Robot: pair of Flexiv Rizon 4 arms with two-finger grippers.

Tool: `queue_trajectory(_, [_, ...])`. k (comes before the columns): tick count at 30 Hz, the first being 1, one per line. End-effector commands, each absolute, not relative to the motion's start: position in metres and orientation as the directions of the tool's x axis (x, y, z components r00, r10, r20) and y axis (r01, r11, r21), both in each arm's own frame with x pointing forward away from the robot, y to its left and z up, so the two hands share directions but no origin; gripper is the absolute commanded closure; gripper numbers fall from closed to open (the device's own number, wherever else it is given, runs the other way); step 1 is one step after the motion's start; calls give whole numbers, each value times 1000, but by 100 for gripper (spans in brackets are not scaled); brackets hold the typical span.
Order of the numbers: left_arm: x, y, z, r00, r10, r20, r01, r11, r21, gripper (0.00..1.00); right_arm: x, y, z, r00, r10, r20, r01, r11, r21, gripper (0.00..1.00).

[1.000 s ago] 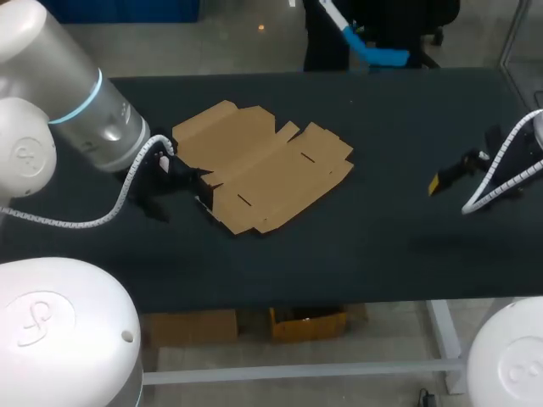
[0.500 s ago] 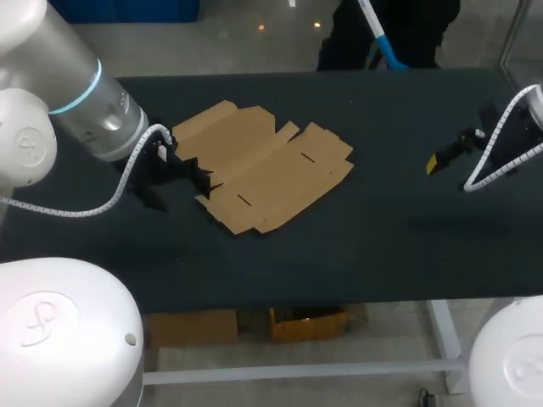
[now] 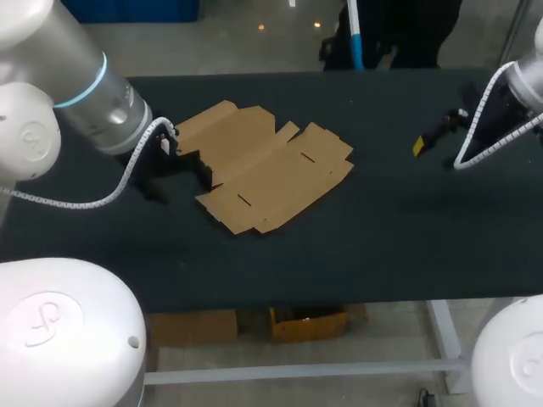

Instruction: Assemble the packaging by folding the flat box into shape, placing the metal phone stand inside, and closing the box properly

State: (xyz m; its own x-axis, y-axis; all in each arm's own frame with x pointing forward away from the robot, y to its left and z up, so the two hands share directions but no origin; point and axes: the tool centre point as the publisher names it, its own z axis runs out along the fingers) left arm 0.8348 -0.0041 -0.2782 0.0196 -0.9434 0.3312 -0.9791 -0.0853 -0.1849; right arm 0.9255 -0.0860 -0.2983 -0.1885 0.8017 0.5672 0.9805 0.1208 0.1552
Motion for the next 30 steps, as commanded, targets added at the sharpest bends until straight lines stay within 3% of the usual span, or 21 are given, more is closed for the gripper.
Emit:
queue_trajectory(1, [839, -7, -277, 24, -946, 324, -980, -87, -179, 0, 940, -79, -299, -201, 796, 571, 976, 214, 46, 0])
queue_trajectory(30, [841, -18, -292, 48, -928, 369, -986, -103, -131, 0, 942, -68, -295, -242, 782, 574, 965, 253, 62, 0])
